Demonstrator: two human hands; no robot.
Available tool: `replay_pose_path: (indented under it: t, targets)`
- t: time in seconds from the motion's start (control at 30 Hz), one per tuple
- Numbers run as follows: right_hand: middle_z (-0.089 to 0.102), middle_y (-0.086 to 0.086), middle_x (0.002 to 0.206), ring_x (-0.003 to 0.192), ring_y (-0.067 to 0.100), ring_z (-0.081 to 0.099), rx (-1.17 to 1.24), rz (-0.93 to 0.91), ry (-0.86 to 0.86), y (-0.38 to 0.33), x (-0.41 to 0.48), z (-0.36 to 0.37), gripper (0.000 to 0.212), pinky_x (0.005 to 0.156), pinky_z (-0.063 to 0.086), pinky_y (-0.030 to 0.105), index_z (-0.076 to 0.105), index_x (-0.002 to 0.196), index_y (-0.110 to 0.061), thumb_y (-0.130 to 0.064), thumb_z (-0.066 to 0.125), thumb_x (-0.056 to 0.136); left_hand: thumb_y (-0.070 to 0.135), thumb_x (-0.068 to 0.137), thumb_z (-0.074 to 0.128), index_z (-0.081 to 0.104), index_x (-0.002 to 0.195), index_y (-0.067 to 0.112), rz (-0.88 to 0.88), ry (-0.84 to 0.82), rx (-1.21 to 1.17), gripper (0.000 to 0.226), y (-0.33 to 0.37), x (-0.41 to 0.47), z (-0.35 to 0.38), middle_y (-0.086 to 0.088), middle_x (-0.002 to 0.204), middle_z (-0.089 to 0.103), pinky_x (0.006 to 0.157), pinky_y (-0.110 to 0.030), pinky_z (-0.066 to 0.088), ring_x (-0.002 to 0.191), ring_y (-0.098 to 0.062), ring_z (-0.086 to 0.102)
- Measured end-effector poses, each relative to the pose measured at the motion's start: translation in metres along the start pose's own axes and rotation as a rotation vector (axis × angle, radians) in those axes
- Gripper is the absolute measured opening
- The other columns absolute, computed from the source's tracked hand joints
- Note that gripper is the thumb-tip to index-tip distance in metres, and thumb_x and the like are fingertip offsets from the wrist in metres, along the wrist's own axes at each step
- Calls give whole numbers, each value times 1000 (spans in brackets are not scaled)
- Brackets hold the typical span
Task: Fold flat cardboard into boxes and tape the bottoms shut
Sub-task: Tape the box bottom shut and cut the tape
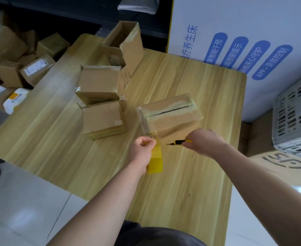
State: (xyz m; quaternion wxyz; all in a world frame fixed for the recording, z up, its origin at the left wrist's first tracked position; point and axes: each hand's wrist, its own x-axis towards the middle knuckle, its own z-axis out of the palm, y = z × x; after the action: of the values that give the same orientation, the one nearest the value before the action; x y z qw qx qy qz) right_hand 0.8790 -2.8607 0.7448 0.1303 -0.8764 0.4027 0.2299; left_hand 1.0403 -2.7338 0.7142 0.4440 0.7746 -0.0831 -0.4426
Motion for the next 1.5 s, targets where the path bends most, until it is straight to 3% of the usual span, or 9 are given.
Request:
replay_pose_path:
  t: [0.33, 0.4, 0.5, 0.57, 0.73, 1.0, 1.1, 1.23, 1.5]
  targets:
    - [49, 4, 119, 102, 25, 55, 424, 107, -34, -3, -5, 115, 37, 78, 50, 34, 49, 136, -23, -24, 44, 99, 29, 80, 76, 60, 74, 20, 65, 51, 55, 20, -6, 4, -1, 2, 76, 58, 60, -26, 40, 69, -16, 52]
    - [54, 6, 121, 106, 30, 57, 475, 108, 175, -10, -8, 116, 35, 77, 46, 32, 55, 132, -18, -19, 48, 98, 30, 80, 76, 59, 73, 21, 59, 56, 66, 21, -7, 3, -1, 3, 76, 58, 61, -26, 40, 69, -16, 52]
    - [60, 10, 100, 86, 32, 58, 488, -22, 791, -18, -10, 95, 19, 72, 50, 37, 65, 107, -10, -12, 58, 89, 32, 81, 76, 59, 74, 21, 46, 64, 74, 21, -6, 1, 0, 2, 79, 59, 64, -29, 44, 71, -17, 54]
    - [58, 12, 112, 93, 32, 53, 396, -82, 954, -22, -6, 77, 24, 83, 45, 41, 62, 113, -14, -16, 60, 89, 33, 81, 75, 60, 76, 22, 27, 58, 50, 20, -5, 1, -1, 0, 82, 62, 71, -35, 51, 75, -21, 57]
    - [39, 11, 150, 142, 32, 31, 282, -186, 780, -26, 15, 46, 47, 118, 20, 49, 51, 138, -17, -27, 59, 93, 33, 84, 71, 59, 76, 26, 61, 102, 171, 16, -3, 2, 0, 4, 84, 62, 60, -27, 44, 75, -18, 57]
    - [40, 5, 151, 144, 27, 28, 388, -158, 741, -21, 28, 40, 45, 120, 12, 42, 53, 137, -22, -23, 59, 93, 20, 81, 66, 55, 77, 18, 130, 151, 388, 12, -12, -1, -7, 4, 75, 56, 48, -23, 33, 56, -9, 47]
    - [39, 4, 152, 144, 26, 27, 391, -161, 739, -21, 27, 39, 45, 120, 11, 41, 52, 138, -23, -22, 59, 93, 17, 79, 69, 52, 74, 25, 232, 132, 399, 19, -20, -3, -13, 1, 91, 60, 51, -24, 33, 65, -13, 52]
    - [38, 3, 152, 144, 25, 26, 409, -182, 739, -19, 27, 39, 44, 120, 10, 40, 52, 138, -24, -24, 58, 94, 6, 73, 72, 51, 104, 29, 336, 101, 401, 44, -33, -3, -24, 7, 101, 61, 67, -26, 41, 84, -16, 59]
    - [44, 4, 148, 141, 25, 32, 493, -337, 671, 5, 35, 31, 40, 118, 9, 44, 62, 129, -22, -31, 58, 91, 1, 84, 57, 54, 109, 20, 512, -197, 1021, 31, -75, -7, -29, 3, 113, 57, 67, -28, 40, 93, -17, 58]
